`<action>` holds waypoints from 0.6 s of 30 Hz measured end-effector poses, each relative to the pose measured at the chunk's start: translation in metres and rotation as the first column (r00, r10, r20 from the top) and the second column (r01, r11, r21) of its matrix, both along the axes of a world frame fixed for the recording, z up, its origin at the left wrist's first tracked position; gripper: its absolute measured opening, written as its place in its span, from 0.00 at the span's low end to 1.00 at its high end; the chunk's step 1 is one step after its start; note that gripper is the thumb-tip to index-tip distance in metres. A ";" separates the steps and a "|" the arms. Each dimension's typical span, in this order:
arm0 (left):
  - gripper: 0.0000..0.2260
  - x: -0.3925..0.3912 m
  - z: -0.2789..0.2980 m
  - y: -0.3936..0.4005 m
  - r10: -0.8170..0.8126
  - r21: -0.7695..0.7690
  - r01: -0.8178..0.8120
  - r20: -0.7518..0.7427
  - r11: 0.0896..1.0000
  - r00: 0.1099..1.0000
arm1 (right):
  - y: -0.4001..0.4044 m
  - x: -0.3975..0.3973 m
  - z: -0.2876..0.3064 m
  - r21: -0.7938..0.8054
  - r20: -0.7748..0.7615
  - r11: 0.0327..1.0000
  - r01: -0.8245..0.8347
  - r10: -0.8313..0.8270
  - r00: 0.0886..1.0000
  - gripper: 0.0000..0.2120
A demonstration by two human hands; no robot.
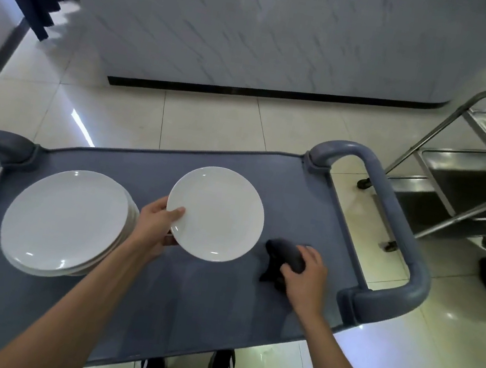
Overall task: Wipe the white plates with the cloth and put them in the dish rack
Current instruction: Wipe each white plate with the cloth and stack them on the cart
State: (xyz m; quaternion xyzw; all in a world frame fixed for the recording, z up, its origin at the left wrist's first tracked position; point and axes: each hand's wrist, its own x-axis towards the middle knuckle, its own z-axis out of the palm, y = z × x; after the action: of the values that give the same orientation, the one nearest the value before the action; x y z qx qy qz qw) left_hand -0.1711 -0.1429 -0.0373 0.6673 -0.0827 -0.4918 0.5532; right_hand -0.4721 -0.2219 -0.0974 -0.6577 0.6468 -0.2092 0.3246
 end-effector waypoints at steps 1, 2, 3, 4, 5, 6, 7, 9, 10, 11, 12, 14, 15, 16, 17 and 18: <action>0.09 0.000 0.001 0.000 0.006 -0.008 -0.006 -0.003 1.000 1.000 | -0.003 -0.003 0.009 -0.028 0.135 0.997 0.067 -0.063 0.989 0.20; 0.09 0.000 0.001 0.000 0.011 -0.017 -0.011 -0.006 1.000 1.000 | -0.005 -0.004 0.020 -0.063 0.207 0.993 0.100 -0.085 0.975 0.21; 0.10 -0.001 0.002 -0.001 0.014 -0.026 -0.015 -0.008 1.000 1.000 | -0.006 -0.003 0.031 -0.099 0.230 0.990 0.098 -0.073 0.971 0.22; 0.10 -0.002 0.002 -0.001 0.017 -0.035 -0.018 -0.008 0.999 1.000 | -0.007 0.000 0.040 -0.133 0.236 0.989 0.069 -0.036 0.971 0.23; 0.10 -0.003 0.003 -0.002 0.016 -0.043 -0.016 -0.004 0.999 1.000 | -0.008 0.005 0.049 -0.164 0.231 0.986 0.018 0.021 0.973 0.24; 0.10 -0.005 0.003 -0.003 0.011 -0.052 -0.011 0.002 0.999 1.000 | -0.008 0.012 0.057 -0.188 0.224 0.981 -0.049 0.091 0.970 0.25; 0.10 -0.007 0.004 -0.004 0.004 -0.062 -0.004 0.006 0.998 1.000 | -0.007 0.020 0.063 -0.204 0.214 0.971 -0.123 0.167 0.962 0.27; 0.10 -0.011 0.007 -0.005 -0.003 -0.083 0.004 0.011 0.997 1.000 | -0.002 0.041 0.073 -0.238 0.171 0.934 -0.267 0.311 0.935 0.28; 0.10 -0.013 0.008 -0.006 -0.004 -0.093 0.005 0.012 0.996 1.000 | 0.002 0.051 0.075 -0.264 0.139 0.909 -0.324 0.368 0.920 0.28; 0.10 -0.014 0.010 -0.006 -0.005 -0.104 0.007 0.015 0.995 1.000 | 0.005 0.061 0.075 -0.285 0.107 0.886 -0.366 0.409 0.906 0.26; 0.10 -0.015 0.012 -0.005 -0.006 -0.116 0.009 0.021 0.993 1.000 | 0.009 0.069 0.073 -0.295 0.081 0.870 -0.396 0.435 0.897 0.24; 0.10 -0.017 0.016 -0.004 -0.004 -0.135 0.009 0.036 0.991 0.999 | 0.014 0.079 0.067 -0.278 0.050 0.861 -0.425 0.455 0.889 0.22; 0.09 -0.017 0.017 -0.003 0.000 -0.138 0.006 0.042 0.990 0.999 | 0.016 0.081 0.063 -0.269 0.037 0.858 -0.437 0.463 0.886 0.22; 0.09 -0.017 0.019 -0.001 0.002 -0.138 0.004 0.047 0.990 0.999 | 0.018 0.083 0.060 -0.269 0.019 0.850 -0.453 0.475 0.880 0.22; 0.09 -0.016 0.020 0.000 0.002 -0.139 0.005 0.052 0.990 0.999 | 0.020 0.086 0.057 -0.277 -0.005 0.838 -0.471 0.489 0.873 0.22; 0.08 -0.016 0.021 0.002 -0.002 -0.141 0.010 0.057 0.990 0.998 | 0.022 0.088 0.055 -0.290 -0.030 0.824 -0.487 0.501 0.865 0.22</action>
State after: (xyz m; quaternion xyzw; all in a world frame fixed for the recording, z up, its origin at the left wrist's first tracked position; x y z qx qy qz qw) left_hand -0.1868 -0.1405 -0.0168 0.6400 -0.1348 -0.4673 0.5949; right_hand -0.3842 -0.2000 -0.0424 -0.8375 0.4091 -0.2254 0.2835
